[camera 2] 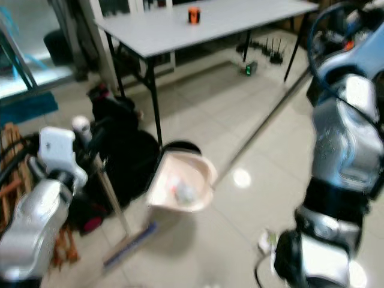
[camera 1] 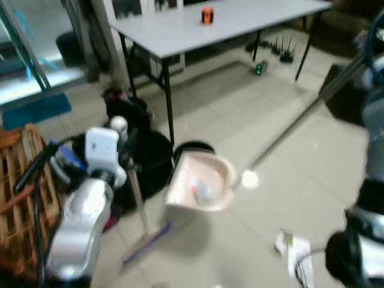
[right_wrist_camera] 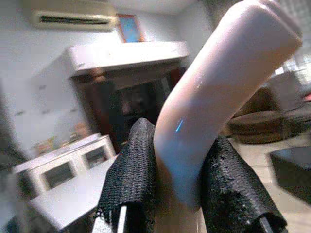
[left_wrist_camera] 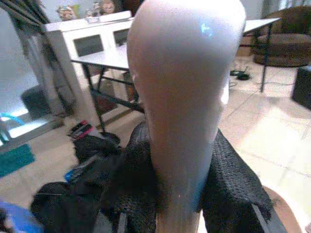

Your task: Sweep floor

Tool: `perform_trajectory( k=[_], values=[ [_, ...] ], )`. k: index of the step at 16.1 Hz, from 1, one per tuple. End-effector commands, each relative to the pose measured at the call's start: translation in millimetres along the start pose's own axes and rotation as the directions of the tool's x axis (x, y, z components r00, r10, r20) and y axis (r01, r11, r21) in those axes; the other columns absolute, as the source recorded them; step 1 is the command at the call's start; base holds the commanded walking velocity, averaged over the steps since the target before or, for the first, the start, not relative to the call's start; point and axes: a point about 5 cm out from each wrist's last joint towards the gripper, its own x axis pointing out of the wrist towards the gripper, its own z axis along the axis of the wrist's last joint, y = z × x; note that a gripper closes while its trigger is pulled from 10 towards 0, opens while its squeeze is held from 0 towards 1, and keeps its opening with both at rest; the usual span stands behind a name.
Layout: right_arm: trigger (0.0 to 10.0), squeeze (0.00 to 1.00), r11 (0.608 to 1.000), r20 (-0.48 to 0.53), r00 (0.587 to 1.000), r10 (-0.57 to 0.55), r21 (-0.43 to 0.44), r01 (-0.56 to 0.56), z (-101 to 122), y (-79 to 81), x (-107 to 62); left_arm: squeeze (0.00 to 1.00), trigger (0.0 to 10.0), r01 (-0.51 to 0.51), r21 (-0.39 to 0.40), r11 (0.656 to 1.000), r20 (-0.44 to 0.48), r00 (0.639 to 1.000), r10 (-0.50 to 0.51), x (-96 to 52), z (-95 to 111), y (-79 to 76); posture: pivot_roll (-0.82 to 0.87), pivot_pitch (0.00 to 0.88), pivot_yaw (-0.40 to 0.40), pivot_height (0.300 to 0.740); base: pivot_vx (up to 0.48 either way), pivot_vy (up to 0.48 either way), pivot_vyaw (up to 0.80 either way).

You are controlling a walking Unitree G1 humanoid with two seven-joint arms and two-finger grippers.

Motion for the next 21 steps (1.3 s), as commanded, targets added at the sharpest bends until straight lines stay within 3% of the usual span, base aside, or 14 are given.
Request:
perform_trajectory(
  k=[1, 11, 21],
  values=[
    [10.0, 0.00, 1.000, 0.056, 0.998, -0.011, 0.013, 0.011, 12.7, -2.9, 1.6, 0.00, 10.0, 0.018, 0.020, 1.000, 0.043, 0.999, -0.019, 2.9, 9.1, -2.2, 0.07, 0.000, 0.041, 0.740, 0.386, 0.000, 0.00],
    [10.0, 0.00, 0.998, 0.047, 0.998, 0.033, -0.046, -0.031, 9.0, 6.6, 5.4, 0.00, 10.0, 0.024, 0.011, 1.000, 0.004, 1.000, -0.024, -2.0, -1.8, -0.1, 0.08, 0.000, 0.041, 0.740, 0.389, 0.000, 0.05],
    [10.0, 0.00, 1.000, 0.050, 0.999, 0.006, -0.029, -0.005, 7.0, 0.8, 3.1, 0.00, 10.0, 0.037, 0.010, 0.999, 0.000, 0.999, -0.037, -1.8, -2.9, -0.5, 0.08, 0.000, 0.049, 0.740, 0.390, 0.000, 0.10]
  ],
)
